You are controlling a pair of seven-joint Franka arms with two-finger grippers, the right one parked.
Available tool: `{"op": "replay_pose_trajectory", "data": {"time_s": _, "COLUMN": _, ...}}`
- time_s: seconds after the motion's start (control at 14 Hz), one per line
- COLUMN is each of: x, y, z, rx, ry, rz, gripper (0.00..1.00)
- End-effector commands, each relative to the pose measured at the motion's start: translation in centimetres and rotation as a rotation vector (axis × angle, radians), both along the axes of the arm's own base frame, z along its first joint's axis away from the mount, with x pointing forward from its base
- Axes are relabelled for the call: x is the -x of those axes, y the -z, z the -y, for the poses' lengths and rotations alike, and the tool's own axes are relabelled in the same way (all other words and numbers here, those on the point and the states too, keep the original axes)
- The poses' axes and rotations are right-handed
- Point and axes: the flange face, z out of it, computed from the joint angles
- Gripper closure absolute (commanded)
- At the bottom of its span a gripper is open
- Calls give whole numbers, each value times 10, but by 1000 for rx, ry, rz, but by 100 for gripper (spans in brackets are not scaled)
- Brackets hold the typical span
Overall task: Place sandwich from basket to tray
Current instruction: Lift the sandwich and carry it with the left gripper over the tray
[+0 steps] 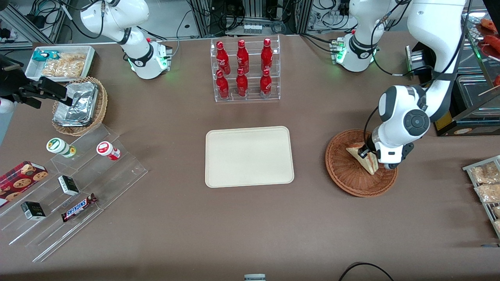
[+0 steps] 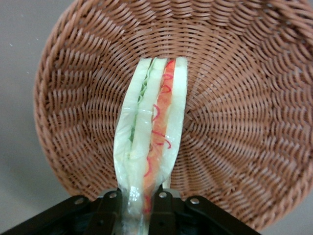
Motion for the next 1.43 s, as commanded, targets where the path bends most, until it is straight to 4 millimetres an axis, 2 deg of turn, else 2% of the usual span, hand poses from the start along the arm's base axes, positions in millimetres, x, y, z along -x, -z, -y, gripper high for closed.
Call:
{"op": "replay_pose_trajectory", "data": {"time_s": 0.0, "x": -13, "y": -51, "z": 23, "rx": -4, "ry": 95, "rz": -39, "gripper": 94}}
{"op": "replay_pose_trajectory", "data": {"time_s": 0.07, "x": -18, "y": -60, "z": 33, "rx": -3, "ry": 131, "rz": -39, "gripper": 94}}
{"op": "replay_pose_trajectory", "data": {"time_s": 0.29, "x": -24, "y": -71, "z": 52, "rx": 45, "ry": 385, "rz": -19, "gripper": 93}}
{"op": "replay_pose_trajectory", "data": {"time_s": 0.43, "x": -20, "y": -70, "z": 87, "rx": 55, "ry": 450, "rz": -16, "gripper": 94}}
{"op": "replay_pose_trajectory", "data": {"time_s": 0.71, "x": -12, "y": -59, "z": 185, "rx": 46, "ry": 503, "rz": -11, "gripper": 94}}
{"op": "replay_pose_trajectory", "data": {"time_s": 0.93, "x": -10, "y": -39, "z": 263, "rx": 40, "ry": 503, "rz": -3, "gripper": 94}}
{"op": "replay_pose_trajectory", "data": {"time_s": 1.07, "x": -5, "y": -30, "z": 302, "rx": 43, "ry": 491, "rz": 3, "gripper": 94}}
{"op": "replay_pose_trajectory", "data": {"time_s": 1.29, "x": 20, "y": -10, "z": 374, "rx": 35, "ry": 489, "rz": 11, "gripper": 94}}
{"op": "replay_pose_trajectory", "data": {"time_s": 1.36, "x": 27, "y": -4, "z": 390, "rx": 33, "ry": 488, "rz": 10, "gripper": 94}}
